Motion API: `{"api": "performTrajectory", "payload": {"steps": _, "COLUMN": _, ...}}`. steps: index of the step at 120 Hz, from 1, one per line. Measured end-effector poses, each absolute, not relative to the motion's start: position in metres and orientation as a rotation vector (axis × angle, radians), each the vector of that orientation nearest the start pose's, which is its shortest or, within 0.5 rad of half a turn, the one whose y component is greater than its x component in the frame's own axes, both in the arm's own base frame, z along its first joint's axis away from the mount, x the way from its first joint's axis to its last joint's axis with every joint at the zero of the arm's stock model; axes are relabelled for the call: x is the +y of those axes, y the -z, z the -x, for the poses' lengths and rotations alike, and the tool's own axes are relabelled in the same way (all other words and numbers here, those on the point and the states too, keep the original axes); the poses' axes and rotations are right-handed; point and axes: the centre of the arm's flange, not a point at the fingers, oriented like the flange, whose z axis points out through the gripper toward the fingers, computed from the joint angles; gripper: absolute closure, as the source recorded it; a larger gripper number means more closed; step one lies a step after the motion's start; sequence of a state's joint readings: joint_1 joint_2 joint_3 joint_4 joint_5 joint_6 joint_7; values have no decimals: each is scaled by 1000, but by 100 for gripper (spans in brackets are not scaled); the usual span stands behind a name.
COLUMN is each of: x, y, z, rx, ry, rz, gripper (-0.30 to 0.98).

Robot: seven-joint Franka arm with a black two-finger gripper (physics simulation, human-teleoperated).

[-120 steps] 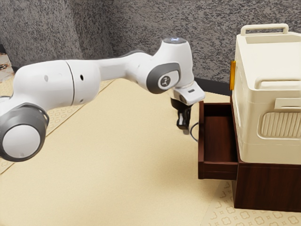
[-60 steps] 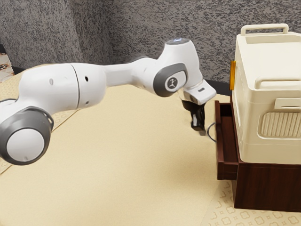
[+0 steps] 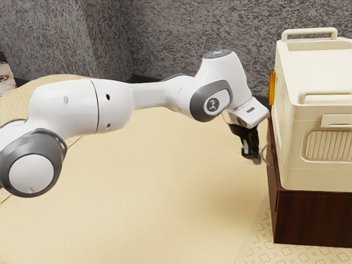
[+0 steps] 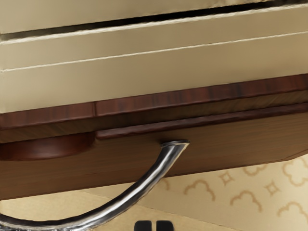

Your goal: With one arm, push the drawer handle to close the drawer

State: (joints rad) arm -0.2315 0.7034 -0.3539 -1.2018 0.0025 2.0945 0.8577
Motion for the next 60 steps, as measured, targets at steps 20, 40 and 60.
{"api": "performTrajectory", "payload": {"steps": 20, "x": -358, "y": -407, "z": -674, "rx": 2044, "ry": 444, "rz": 2581, "gripper": 79}}
{"api": "performTrajectory", "payload": {"steps": 40, "x": -338, "y": -425, "z": -672, "rx": 2003, "ry": 444, "rz": 2590, "gripper": 79}}
{"api": "performTrajectory", "payload": {"steps": 60, "x": -229, "y": -620, "z": -606, "rx": 1771, "ry": 503, "rz": 2553, "gripper": 79}}
